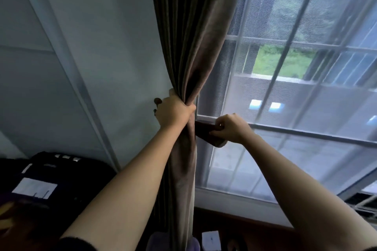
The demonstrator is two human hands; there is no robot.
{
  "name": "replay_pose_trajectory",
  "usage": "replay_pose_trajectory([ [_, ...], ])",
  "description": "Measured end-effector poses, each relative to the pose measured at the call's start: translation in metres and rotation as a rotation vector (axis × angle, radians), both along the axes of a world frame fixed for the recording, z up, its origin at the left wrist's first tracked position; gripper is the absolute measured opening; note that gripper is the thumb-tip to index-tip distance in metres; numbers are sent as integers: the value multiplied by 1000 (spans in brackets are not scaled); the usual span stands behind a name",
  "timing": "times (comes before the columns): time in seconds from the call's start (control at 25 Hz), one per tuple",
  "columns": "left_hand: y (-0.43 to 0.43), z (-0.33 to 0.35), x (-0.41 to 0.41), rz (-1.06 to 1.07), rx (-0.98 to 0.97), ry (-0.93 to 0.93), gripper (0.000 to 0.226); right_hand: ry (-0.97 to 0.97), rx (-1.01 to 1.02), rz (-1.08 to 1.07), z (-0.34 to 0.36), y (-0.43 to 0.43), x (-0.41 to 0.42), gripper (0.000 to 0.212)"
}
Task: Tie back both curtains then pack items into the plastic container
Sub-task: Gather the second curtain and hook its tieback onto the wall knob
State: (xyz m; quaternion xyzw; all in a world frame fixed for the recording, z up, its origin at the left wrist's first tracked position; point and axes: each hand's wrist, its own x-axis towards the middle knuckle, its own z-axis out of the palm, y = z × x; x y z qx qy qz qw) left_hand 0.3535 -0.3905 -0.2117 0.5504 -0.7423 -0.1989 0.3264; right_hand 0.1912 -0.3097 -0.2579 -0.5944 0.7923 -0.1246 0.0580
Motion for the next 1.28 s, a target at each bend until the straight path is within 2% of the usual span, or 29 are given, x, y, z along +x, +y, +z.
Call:
replay_pose_trajectory([
  [0.12,11,1,-25,36,-9,6,53,-11,13,41,5,0,1,27],
  [0.28,4,5,-37,28,119,79,58,-53,21,10,7,5,15,33],
  [0.48,-21,22,-28,-175,359,68,70,-262,-74,-120,-1,17,49,33],
  [0.56,-29,27,-23,-270,449,85,80,-408,-121,-171,-12,18,68,35],
  [0.64,-33,28,-22,-349,485,94,78,-559,-177,-201,-21,18,84,41],
  [0.68,-35,27,-22,-374,486,99,74,-698,-231,-217,-23,17,91,41],
  [0.76,-37,27,-21,-415,469,98,70,-1001,-322,-273,-25,15,100,26],
  [0.84,-38,30,-19,-474,469,82,74,-1105,-371,-328,-30,14,103,24],
  [0.92,-37,34,-16,-531,494,66,76,-1136,-484,-406,-39,11,109,7],
  [1.12,-29,31,-8,-541,505,80,70,-991,-554,-464,-45,-17,124,69],
  [1.2,-25,31,-6,-533,496,86,66,-820,-475,-539,-41,-25,128,78],
  [1.28,-21,31,-6,-528,492,90,63,-781,-493,-572,-42,-30,131,75],
])
